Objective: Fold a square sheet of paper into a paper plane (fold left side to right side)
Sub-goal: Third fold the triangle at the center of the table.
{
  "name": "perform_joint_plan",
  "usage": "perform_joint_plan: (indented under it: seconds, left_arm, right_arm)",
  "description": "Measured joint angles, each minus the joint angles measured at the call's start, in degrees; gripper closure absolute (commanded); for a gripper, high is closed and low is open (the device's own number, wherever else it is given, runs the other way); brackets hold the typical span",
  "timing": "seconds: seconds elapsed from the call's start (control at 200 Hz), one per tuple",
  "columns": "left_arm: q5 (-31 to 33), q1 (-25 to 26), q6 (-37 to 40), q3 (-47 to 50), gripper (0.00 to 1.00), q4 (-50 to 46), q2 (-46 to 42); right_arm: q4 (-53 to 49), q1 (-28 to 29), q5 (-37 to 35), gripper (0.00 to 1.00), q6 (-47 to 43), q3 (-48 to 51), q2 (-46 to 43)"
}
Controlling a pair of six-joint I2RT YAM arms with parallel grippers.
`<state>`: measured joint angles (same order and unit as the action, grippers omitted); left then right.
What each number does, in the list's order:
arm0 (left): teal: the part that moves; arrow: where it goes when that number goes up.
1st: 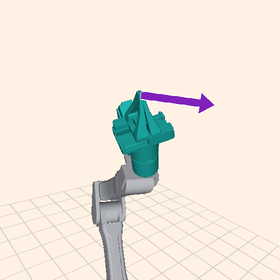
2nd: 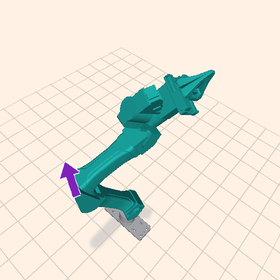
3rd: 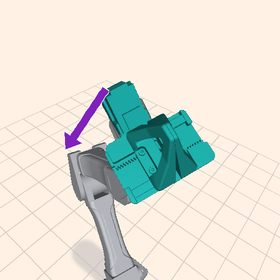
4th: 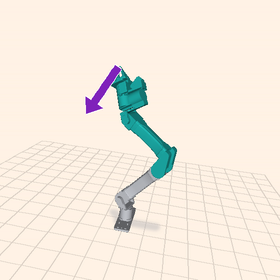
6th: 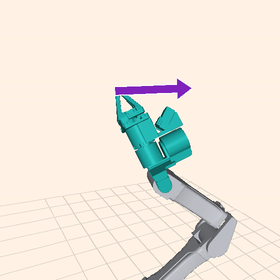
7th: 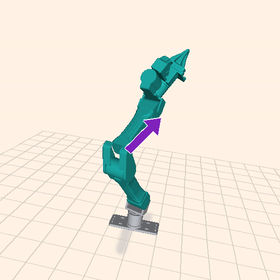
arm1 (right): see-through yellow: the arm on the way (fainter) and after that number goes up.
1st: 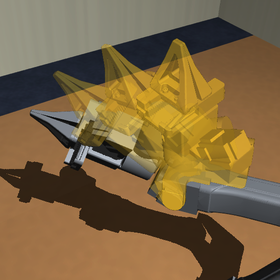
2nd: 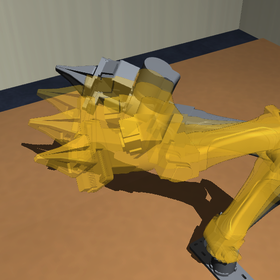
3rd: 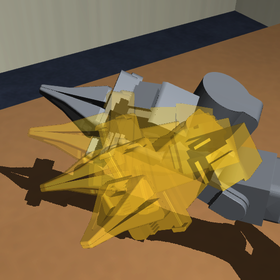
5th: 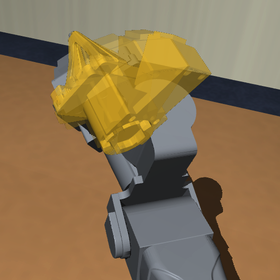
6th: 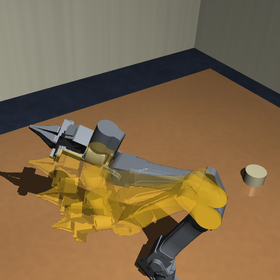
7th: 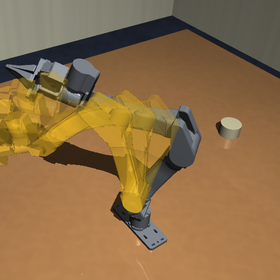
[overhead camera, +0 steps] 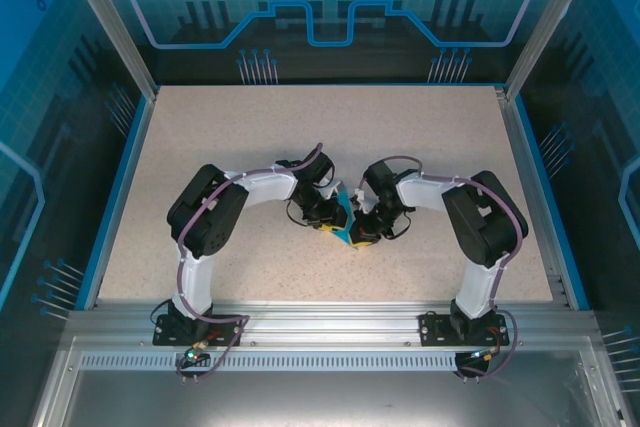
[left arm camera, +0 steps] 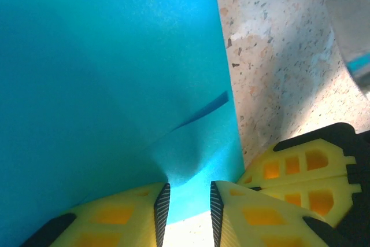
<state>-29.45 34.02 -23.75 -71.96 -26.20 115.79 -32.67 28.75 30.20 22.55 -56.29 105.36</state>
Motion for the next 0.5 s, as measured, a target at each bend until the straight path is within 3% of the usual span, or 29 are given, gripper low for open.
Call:
perform_joint_plan:
  seconds: [0.275, 0.5]
  left_arm:
    - [0.0, 0.0, 0.2, -0.6, 0.69, -0.6, 0.3]
    - [0.1, -0.1, 0.2, -1.1, 0.69, -0.7, 0.4]
  right_arm:
    - [1.7, -0.3, -0.8, 1.00, 0.0, 5.4, -4.4]
    - [-2.6, -0.7, -2.1, 1.00, 0.0, 6.6, -8.5]
